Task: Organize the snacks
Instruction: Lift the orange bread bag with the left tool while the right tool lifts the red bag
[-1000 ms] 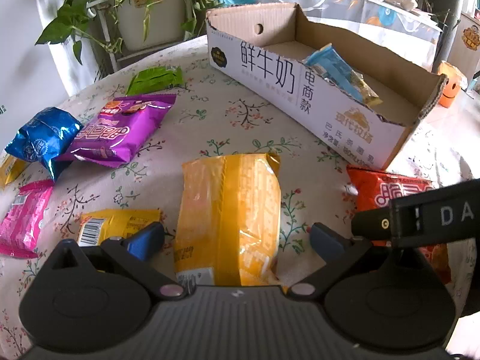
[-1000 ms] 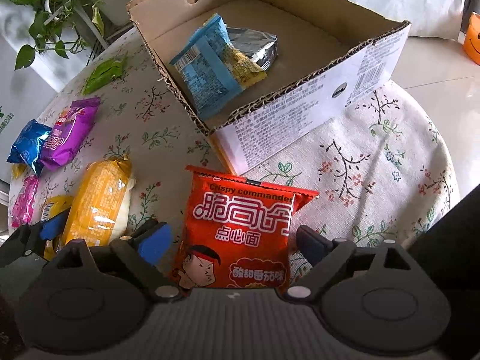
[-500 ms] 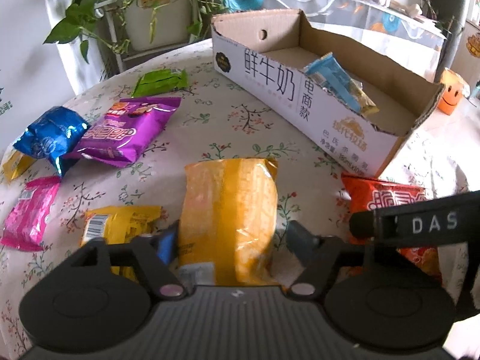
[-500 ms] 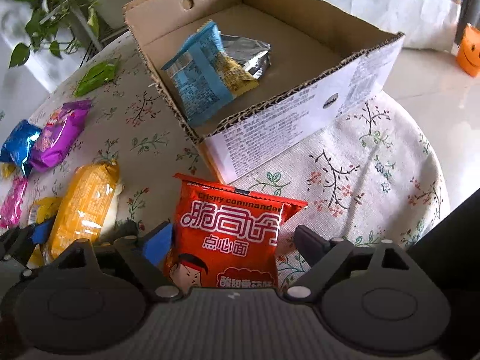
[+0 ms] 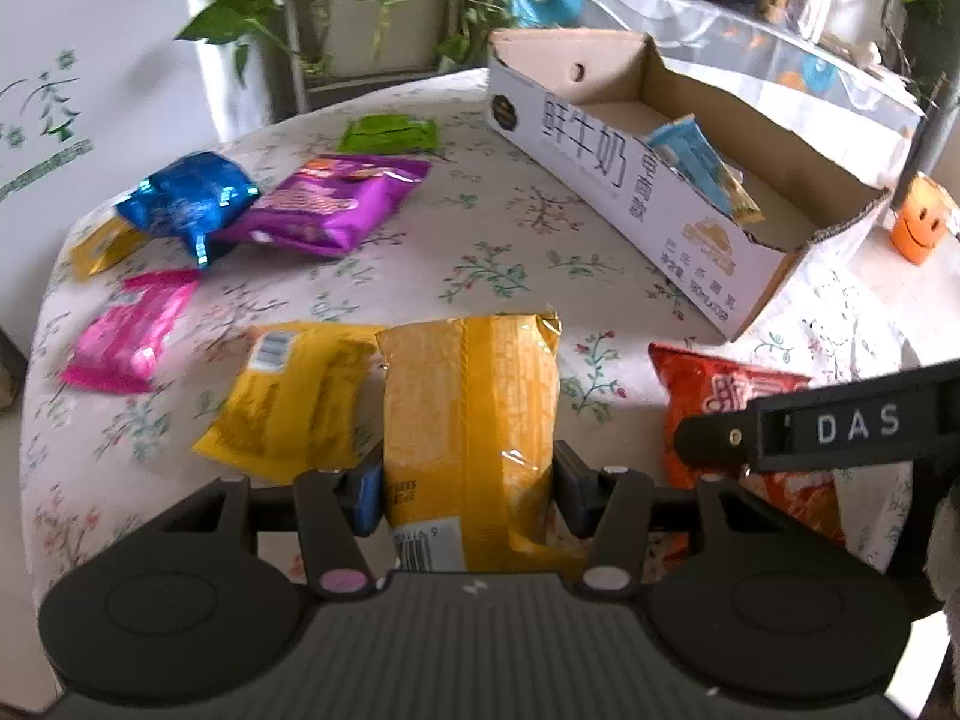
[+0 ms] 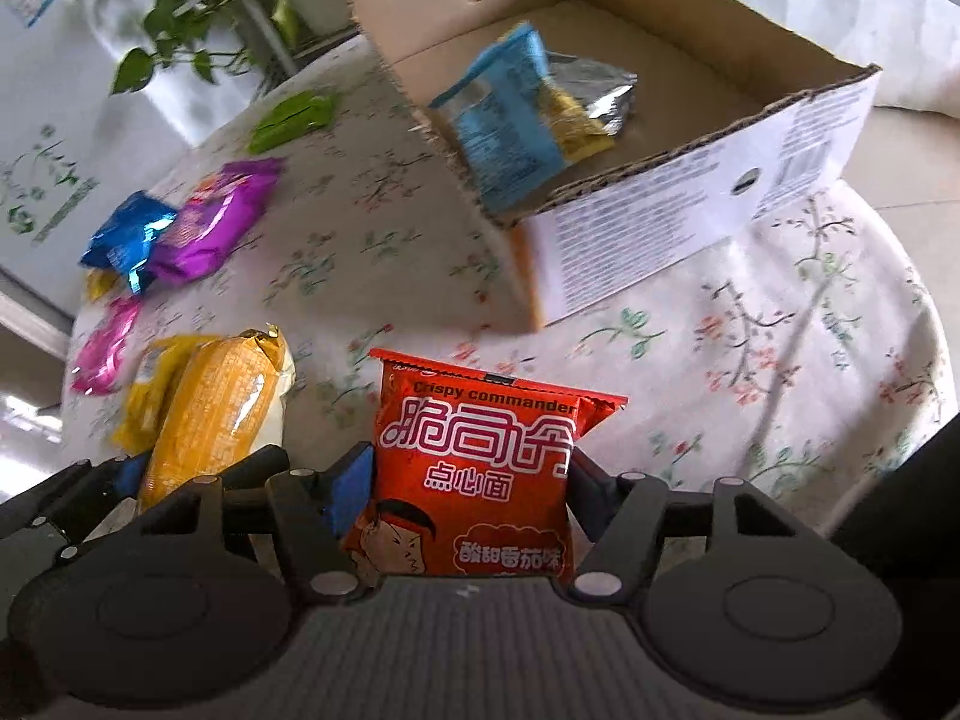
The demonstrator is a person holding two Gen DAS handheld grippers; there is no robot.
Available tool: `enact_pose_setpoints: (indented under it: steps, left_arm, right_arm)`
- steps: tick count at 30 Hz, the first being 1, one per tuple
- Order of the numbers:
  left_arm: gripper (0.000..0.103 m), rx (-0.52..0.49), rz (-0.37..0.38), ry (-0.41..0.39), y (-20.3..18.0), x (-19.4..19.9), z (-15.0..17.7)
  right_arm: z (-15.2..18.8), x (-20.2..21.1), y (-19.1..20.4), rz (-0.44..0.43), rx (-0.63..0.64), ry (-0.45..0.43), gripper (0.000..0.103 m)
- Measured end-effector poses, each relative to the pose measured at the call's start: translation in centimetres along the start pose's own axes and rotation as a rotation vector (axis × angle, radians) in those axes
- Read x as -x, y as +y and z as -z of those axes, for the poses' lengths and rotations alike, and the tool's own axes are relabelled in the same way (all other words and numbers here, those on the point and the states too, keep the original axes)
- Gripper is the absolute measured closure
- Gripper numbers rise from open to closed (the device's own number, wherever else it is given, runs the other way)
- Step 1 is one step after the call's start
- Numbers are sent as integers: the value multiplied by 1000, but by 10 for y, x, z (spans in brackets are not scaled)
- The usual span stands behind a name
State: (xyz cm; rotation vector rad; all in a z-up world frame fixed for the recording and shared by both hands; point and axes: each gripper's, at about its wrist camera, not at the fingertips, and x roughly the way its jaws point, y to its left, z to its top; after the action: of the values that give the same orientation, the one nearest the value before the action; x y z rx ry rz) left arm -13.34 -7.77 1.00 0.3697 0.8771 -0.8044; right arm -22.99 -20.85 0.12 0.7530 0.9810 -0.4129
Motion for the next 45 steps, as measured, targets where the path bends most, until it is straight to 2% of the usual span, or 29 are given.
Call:
enact_pose_setpoints:
  steps: [12, 25, 37, 45]
  left_arm:
    - [50, 104, -68, -30, 16, 30, 16]
    - [50, 170, -89, -69, 26, 43, 21]
    - [50, 209, -126, -152, 33, 61, 6]
    - [50, 246, -107, -180, 36, 68, -11]
  right_arm:
    - [12, 7, 17, -124, 94, -20, 31]
    - [11, 17, 36, -136, 246, -115, 31]
    - [-10, 37, 37, -166, 273, -215, 31]
    - [-39, 52, 37, -166, 317, -266, 30]
